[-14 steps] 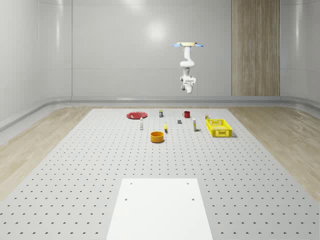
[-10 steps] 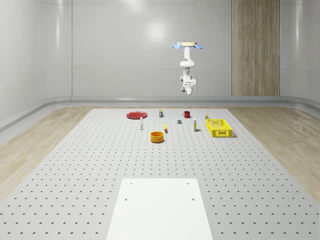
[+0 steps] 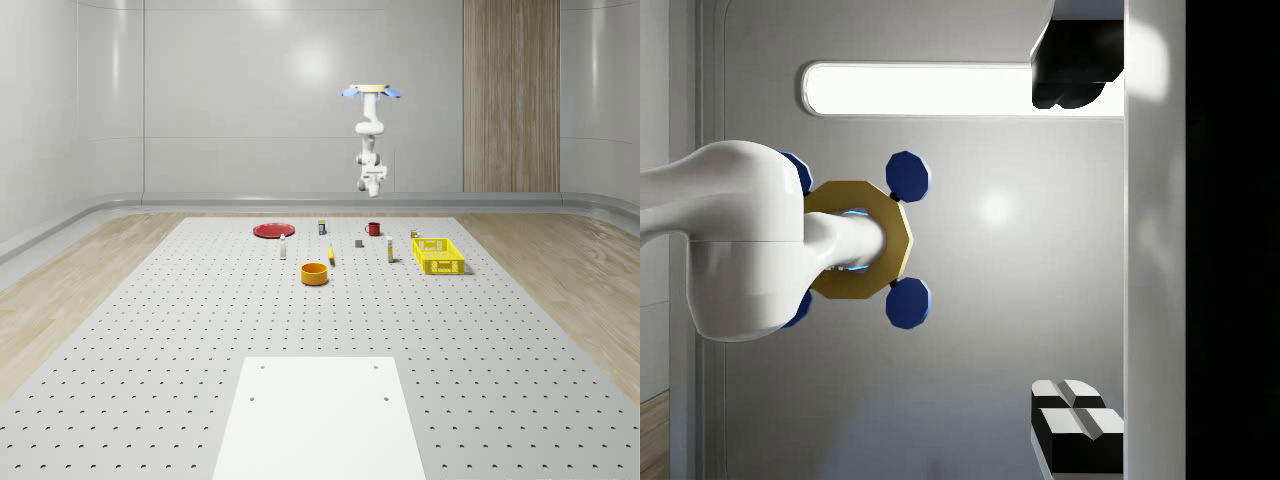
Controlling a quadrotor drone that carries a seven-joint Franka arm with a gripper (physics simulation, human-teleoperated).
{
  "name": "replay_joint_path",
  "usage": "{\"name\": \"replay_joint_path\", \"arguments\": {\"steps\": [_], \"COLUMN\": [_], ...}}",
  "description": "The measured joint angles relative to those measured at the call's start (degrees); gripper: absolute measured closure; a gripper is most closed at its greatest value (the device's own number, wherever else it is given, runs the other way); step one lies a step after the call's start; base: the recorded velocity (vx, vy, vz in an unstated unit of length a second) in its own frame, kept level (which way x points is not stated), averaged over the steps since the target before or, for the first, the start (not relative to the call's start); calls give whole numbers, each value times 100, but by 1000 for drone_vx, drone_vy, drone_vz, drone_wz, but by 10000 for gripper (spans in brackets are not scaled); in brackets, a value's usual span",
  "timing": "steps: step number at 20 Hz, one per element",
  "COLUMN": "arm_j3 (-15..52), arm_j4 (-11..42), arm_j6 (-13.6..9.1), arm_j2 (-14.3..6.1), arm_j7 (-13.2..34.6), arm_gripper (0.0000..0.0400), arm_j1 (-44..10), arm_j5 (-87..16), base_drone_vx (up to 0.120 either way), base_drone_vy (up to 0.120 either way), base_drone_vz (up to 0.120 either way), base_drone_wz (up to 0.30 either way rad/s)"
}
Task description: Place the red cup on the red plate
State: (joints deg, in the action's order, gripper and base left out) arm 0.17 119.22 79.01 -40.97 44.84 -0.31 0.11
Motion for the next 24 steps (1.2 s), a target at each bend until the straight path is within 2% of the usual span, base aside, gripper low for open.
{"name": "replay_joint_path", "arguments": {"steps": [2, 8, 24], "arm_j3": [1, 5, 16], "arm_j4": [-87, -202, -198], "arm_j6": [-46, -96, -52], "arm_j2": [33, 70, 41], "arm_j7": [-1, -3, -7], "arm_gripper": [0, 0, 0], "arm_j1": [-2, -8, -20], "arm_j5": [1, 3, -2], "base_drone_vx": [120, 120, 120], "base_drone_vy": [-100, 0, 0], "base_drone_vz": [0, 0, 0], "base_drone_wz": [0, 0, 0]}}
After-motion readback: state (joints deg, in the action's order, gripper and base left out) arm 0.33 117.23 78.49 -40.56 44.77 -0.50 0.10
